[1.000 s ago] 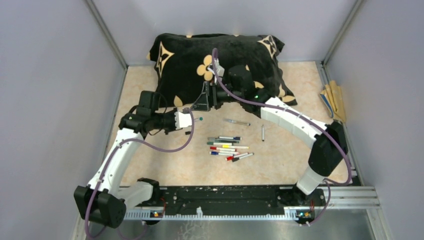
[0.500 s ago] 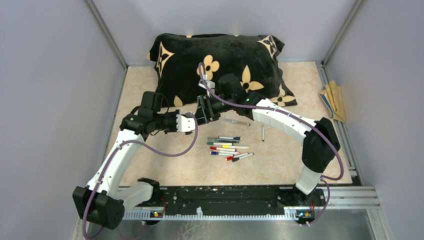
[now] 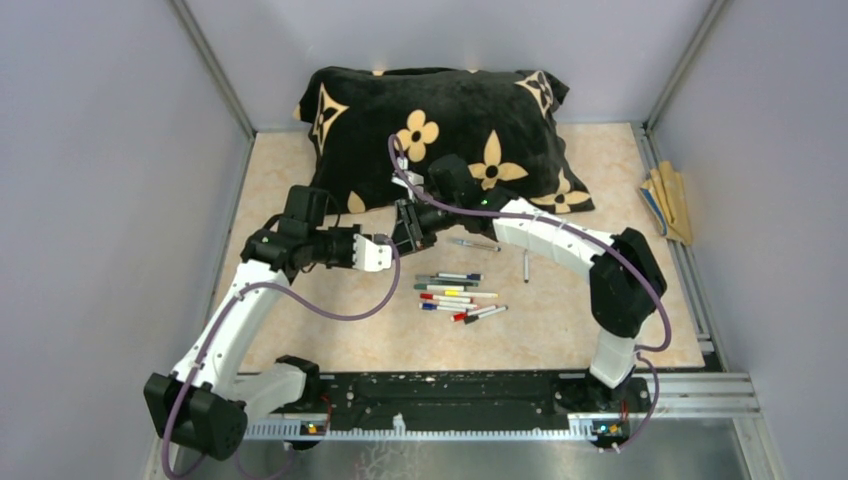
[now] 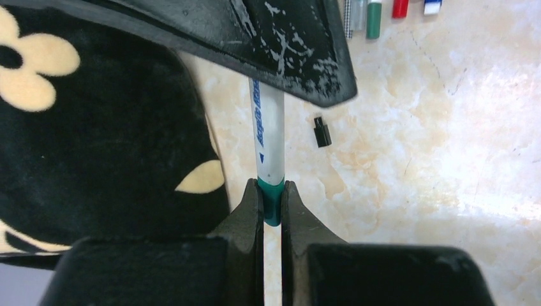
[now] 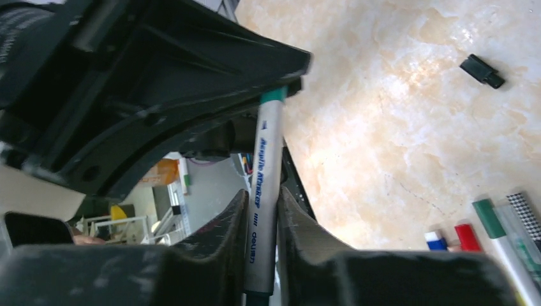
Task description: Open the pen caps
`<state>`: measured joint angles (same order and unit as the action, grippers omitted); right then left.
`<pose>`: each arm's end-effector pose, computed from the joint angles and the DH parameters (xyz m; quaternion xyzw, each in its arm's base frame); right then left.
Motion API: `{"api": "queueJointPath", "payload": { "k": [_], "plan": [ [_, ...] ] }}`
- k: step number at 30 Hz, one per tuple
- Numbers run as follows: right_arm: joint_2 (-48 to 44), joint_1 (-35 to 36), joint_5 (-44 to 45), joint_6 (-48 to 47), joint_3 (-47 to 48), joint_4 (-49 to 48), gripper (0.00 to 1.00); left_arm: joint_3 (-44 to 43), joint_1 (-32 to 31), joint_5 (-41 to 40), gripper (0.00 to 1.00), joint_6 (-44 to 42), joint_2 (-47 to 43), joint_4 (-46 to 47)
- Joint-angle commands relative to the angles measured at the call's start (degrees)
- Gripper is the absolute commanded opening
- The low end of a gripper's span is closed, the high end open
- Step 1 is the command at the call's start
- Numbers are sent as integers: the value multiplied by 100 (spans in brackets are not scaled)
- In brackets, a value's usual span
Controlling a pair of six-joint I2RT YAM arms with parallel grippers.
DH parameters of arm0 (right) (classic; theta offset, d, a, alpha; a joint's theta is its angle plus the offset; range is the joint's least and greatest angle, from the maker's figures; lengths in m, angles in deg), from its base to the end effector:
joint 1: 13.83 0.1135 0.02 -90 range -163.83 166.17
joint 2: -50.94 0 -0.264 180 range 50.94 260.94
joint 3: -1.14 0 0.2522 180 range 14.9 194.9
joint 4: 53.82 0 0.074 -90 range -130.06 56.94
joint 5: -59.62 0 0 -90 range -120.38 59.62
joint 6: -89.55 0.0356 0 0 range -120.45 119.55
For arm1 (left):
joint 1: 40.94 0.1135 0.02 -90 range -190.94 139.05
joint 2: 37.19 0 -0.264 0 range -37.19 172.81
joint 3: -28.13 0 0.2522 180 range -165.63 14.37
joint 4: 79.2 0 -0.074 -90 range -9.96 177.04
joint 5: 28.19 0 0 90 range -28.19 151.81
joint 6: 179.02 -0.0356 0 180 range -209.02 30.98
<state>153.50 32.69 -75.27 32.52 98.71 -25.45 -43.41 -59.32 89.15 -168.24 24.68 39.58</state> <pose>0.2649 0.3159 0.2947 -0.2758 0.7866 0.5388 0.1222 0.1940 -0.0817 0.3060 0.7416 0.5458 -0.0304 0.3889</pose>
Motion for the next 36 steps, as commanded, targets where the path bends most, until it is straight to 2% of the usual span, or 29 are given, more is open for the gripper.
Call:
{"api": "queueJointPath", "payload": {
  "k": [1, 3, 4, 6, 7, 8, 10, 14, 16, 19, 23, 29, 33, 36],
  "plan": [
    [189, 49, -73, 49, 229, -304, 10, 56, -129, 305, 0, -565, -157, -288],
    [190, 50, -50, 37, 186, -301, 0, 63, -130, 295, 0, -620, -154, -298],
    [186, 50, -49, 23, 162, -301, 0, 69, -133, 303, 7, -647, -155, -301],
    [177, 50, -73, 6, 117, -332, 0, 86, -133, 348, 37, -753, -145, -387],
    [164, 50, -85, 13, 85, -361, 0, 97, -135, 367, 47, -832, -140, -439],
    [153, 49, -100, 4, 60, -382, 0, 112, -140, 383, 52, -903, -150, -481],
    [125, 54, -150, -21, 21, -405, 0, 134, -140, 393, 56, -960, -145, -483],
    [112, 50, -241, -41, -61, -435, 0, 110, -140, 405, 56, -945, -98, -439],
    [108, 50, -235, -80, -84, -418, 0, 100, -140, 378, 51, -990, -63, -479],
    [68, 29, -229, -128, -165, -405, 0, 89, -137, 300, 32, -1065, -43, -530],
    [15, 6, -236, -137, -308, -473, 0, 128, -140, 192, 0, -1182, -62, -581],
    [-92, -42, -236, -126, -395, -546, 0, 264, -140, 32, 0, -1342, -105, -699],
    [-122, -38, -258, -142, -400, -545, 0, 308, -133, 6, 29, -1434, -106, -811],
    [-123, -38, -273, -141, -419, -545, 0, 320, -138, 1, 32, -1447, -118, -813]
  ]
}}
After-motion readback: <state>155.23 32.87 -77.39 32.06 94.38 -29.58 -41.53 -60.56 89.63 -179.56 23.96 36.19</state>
